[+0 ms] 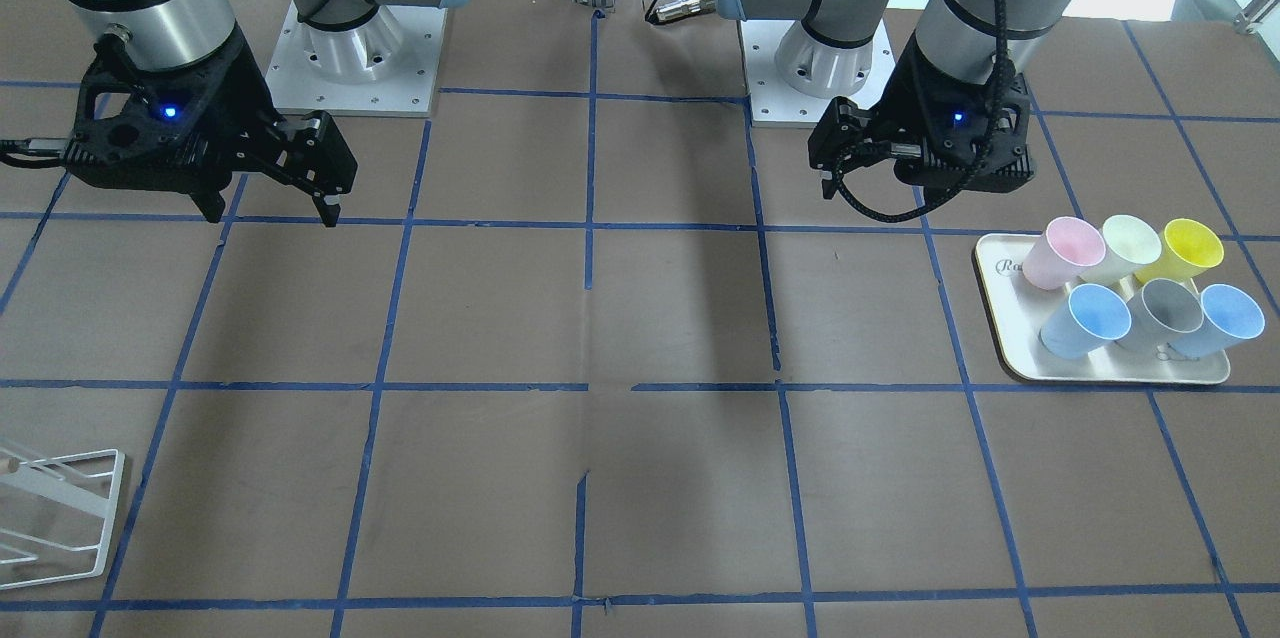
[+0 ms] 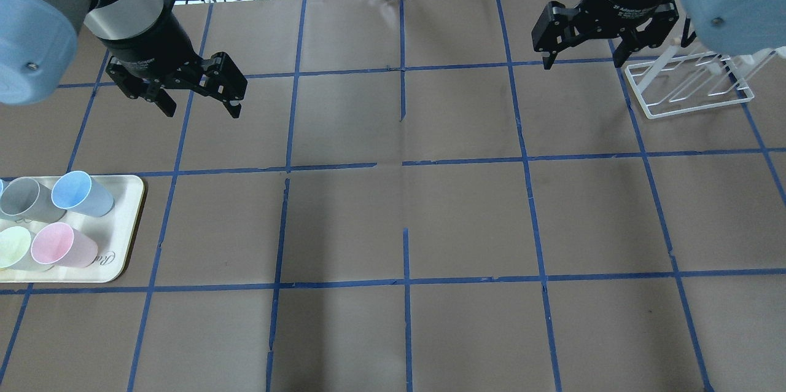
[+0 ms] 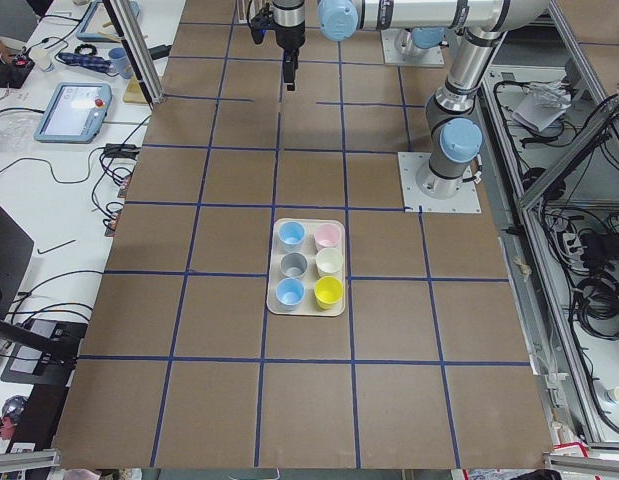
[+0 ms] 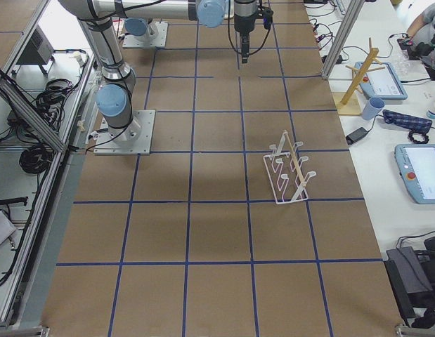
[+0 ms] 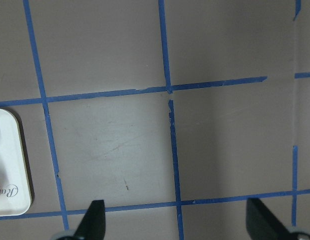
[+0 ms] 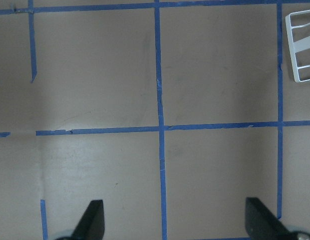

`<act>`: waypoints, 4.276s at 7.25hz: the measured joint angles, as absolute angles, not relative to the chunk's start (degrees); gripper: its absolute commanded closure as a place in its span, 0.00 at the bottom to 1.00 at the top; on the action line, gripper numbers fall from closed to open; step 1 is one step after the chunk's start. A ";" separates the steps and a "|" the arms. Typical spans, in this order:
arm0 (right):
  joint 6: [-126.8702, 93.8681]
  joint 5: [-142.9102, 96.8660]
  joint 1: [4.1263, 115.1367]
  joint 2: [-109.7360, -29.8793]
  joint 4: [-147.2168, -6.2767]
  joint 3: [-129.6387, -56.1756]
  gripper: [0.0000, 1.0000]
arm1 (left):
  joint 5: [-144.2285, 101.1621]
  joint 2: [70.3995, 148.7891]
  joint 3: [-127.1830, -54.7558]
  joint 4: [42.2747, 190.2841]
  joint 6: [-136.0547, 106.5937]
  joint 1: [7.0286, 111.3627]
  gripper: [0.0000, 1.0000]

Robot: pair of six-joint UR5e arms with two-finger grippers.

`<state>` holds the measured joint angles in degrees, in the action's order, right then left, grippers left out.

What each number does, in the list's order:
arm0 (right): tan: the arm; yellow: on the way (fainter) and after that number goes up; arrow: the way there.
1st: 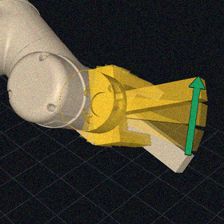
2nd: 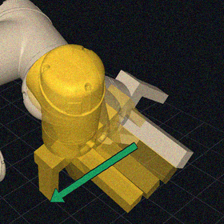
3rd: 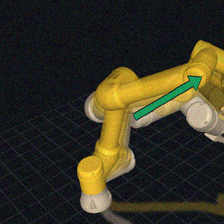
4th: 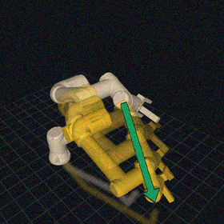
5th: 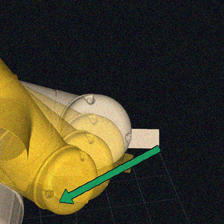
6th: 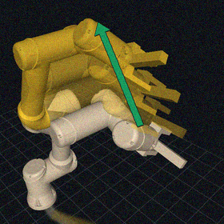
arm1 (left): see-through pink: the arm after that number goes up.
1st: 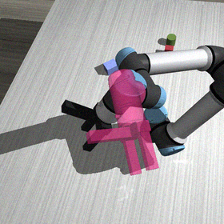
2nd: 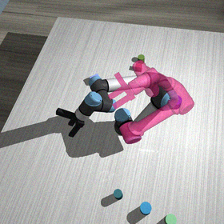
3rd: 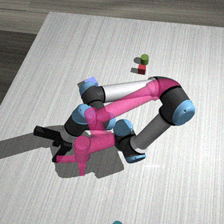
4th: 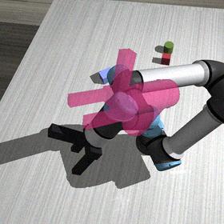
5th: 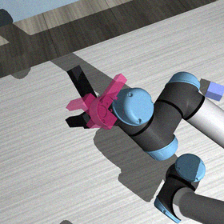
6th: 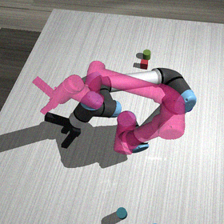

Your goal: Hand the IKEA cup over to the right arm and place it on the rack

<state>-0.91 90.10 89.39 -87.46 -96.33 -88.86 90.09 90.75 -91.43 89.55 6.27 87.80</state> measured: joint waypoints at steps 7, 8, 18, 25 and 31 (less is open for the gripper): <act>-0.67 90.11 89.38 -87.45 -96.29 -89.13 0.00 | 90.27 92.38 -92.22 88.65 17.36 73.08 0.00; -0.71 90.11 89.39 -87.46 -96.27 -89.20 0.00 | 90.27 93.14 -92.39 87.94 23.71 69.72 0.00; -1.12 89.94 89.47 -87.51 -96.16 -89.35 0.00 | 90.38 106.26 -99.88 65.41 62.59 49.87 0.15; -1.08 89.86 89.47 -87.45 -96.21 -89.40 0.00 | 93.17 111.78 -99.81 64.61 64.65 49.82 0.47; -1.13 89.81 89.47 -87.43 -96.22 -89.47 0.00 | 95.27 112.18 -99.40 67.02 64.40 50.09 1.00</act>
<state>-1.13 89.81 89.47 -87.43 -96.22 -89.47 95.27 112.18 -99.40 67.02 64.40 50.09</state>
